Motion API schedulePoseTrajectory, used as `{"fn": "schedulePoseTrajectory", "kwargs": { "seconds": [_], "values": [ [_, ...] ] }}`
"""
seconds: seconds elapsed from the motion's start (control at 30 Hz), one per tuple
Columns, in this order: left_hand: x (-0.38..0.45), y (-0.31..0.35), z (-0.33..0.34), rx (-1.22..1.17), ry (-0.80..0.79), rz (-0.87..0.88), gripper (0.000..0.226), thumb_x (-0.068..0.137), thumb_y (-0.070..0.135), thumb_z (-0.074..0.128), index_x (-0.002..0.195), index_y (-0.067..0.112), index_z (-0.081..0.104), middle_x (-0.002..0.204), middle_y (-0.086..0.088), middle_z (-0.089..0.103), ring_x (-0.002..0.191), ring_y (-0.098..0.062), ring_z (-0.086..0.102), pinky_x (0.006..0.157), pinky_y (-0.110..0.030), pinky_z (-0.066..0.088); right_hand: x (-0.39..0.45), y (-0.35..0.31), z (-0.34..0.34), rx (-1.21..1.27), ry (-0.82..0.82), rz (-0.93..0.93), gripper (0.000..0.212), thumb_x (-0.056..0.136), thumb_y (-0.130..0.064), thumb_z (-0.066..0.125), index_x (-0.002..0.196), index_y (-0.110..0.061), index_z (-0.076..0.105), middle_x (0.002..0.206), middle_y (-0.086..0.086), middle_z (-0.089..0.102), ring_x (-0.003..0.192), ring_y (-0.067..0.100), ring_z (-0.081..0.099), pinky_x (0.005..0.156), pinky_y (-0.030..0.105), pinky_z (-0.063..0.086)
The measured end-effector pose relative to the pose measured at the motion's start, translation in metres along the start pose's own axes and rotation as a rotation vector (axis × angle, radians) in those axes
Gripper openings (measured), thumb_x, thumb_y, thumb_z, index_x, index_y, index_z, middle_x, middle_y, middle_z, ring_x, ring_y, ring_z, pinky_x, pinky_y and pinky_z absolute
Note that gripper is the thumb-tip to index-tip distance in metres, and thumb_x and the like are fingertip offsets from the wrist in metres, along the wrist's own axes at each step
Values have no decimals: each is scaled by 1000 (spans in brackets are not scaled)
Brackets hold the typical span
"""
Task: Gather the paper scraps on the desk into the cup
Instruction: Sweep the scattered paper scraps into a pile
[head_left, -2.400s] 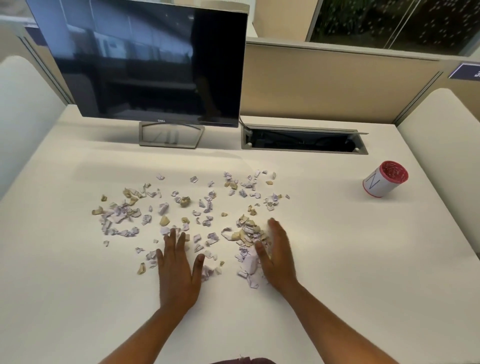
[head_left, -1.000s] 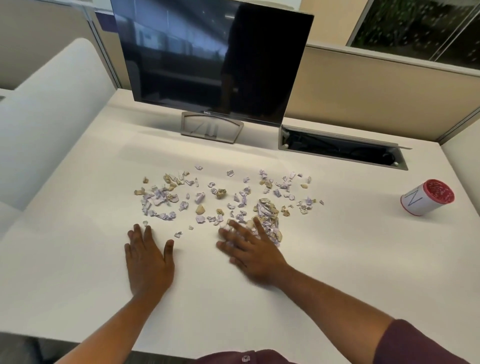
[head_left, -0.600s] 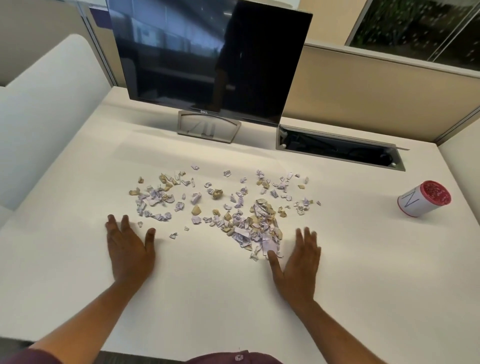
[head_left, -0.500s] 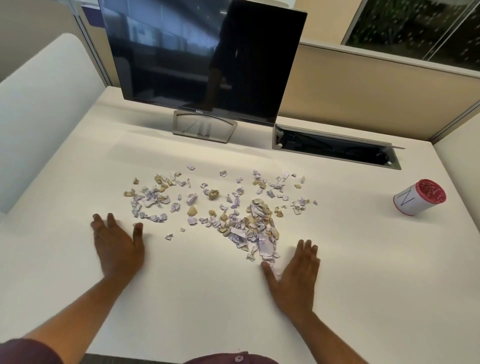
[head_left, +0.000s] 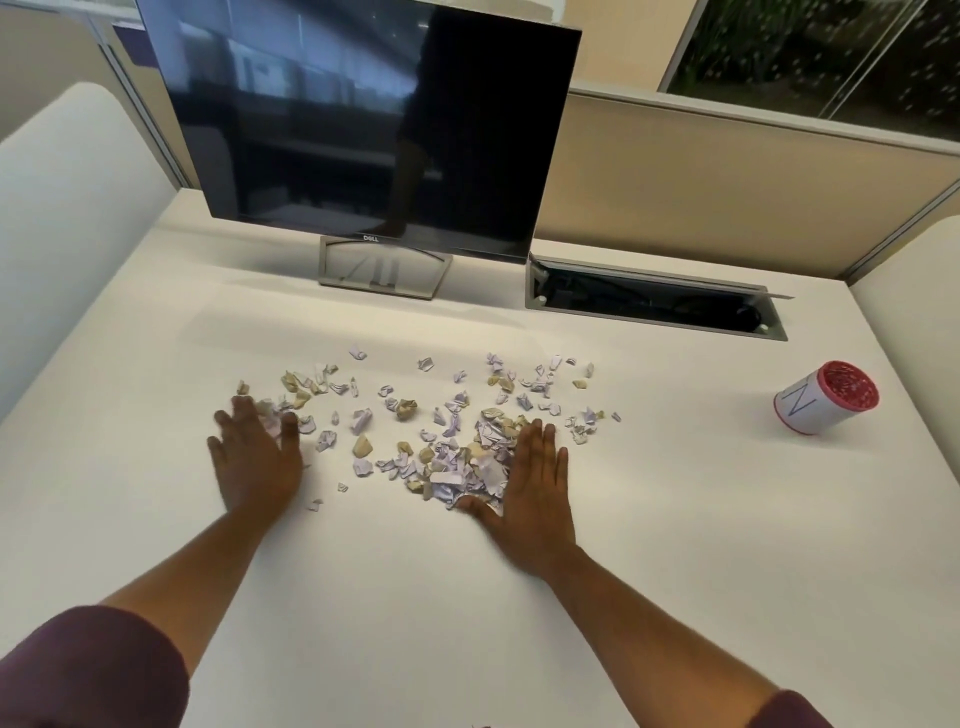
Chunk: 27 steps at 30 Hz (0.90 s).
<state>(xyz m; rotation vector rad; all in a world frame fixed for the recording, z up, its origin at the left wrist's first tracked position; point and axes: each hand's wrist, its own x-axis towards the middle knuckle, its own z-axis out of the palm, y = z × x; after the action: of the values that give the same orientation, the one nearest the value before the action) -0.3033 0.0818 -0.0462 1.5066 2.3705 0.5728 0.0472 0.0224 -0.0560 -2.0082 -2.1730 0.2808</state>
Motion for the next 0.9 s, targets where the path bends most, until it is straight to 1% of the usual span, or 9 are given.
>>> {"fn": "schedulePoseTrajectory", "kwargs": {
  "seconds": [0.13, 0.23, 0.33, 0.4, 0.5, 0.6, 0.7, 0.77, 0.9],
  "values": [
    [-9, 19, 17, -112, -69, 133, 74, 99, 54, 20, 155, 6, 21, 162, -15, 27, 153, -32, 15, 123, -46, 5, 22, 14, -8, 181, 151, -28, 109, 89, -83, 42, 164, -11, 8, 174, 6, 2, 161, 27, -4, 129, 53, 1],
    [-3, 13, 14, -269, 12, 144, 73, 98, 49, 28, 153, 2, 24, 157, -22, 30, 149, -36, 23, 121, -40, 12, 33, 51, -21, 254, 321, 163, 93, 94, -74, 38, 160, -10, 23, 171, 9, 17, 160, 26, 5, 129, 51, 2],
    [7, 4, 7, -323, 37, 119, 74, 98, 50, 30, 154, 2, 22, 161, -21, 23, 152, -32, 16, 123, -35, 7, 46, 83, -32, 350, 325, 414, 94, 92, -71, 37, 158, -5, 25, 167, 17, 25, 158, 31, 16, 127, 57, 13],
    [17, 5, 7, -322, 29, 105, 79, 97, 57, 28, 154, 2, 22, 162, -19, 22, 152, -30, 15, 124, -37, 8, 61, 95, -36, 357, 279, 446, 94, 93, -70, 37, 158, -3, 24, 166, 19, 28, 157, 33, 20, 128, 52, 14],
    [34, 14, 6, -292, 9, 113, 88, 93, 66, 27, 153, 2, 26, 159, -21, 31, 148, -34, 26, 123, -43, 18, 86, 104, -39, 320, 205, 413, 91, 96, -66, 43, 159, -5, 21, 167, 15, 28, 158, 27, 16, 130, 44, 9],
    [56, 20, 6, -251, -34, 134, 89, 91, 69, 27, 150, 3, 32, 153, -22, 40, 141, -38, 37, 119, -48, 27, 110, 108, -41, 313, 155, 342, 87, 97, -62, 50, 160, -9, 21, 167, 11, 28, 159, 25, 15, 130, 44, 9],
    [78, 28, 9, -220, -90, 185, 87, 90, 67, 28, 146, 0, 38, 147, -24, 46, 137, -41, 42, 116, -49, 32, 134, 103, -41, 309, 106, 254, 92, 93, -71, 40, 161, -11, 22, 169, 7, 27, 159, 23, 14, 130, 44, 8],
    [87, 34, 12, -195, -128, 205, 85, 91, 66, 28, 146, 2, 39, 147, -24, 46, 136, -42, 42, 114, -52, 33, 147, 96, -39, 299, 81, 183, 92, 94, -74, 36, 160, -12, 24, 169, 5, 26, 159, 22, 14, 130, 44, 8],
    [88, 42, 23, -151, -199, 281, 89, 91, 76, 19, 151, 11, 33, 156, -16, 38, 146, -37, 31, 119, -54, 24, 166, 74, -32, 313, -15, -9, 95, 91, -79, 31, 162, -17, 22, 171, 1, 22, 159, 16, 12, 130, 44, 9]
  ]
}}
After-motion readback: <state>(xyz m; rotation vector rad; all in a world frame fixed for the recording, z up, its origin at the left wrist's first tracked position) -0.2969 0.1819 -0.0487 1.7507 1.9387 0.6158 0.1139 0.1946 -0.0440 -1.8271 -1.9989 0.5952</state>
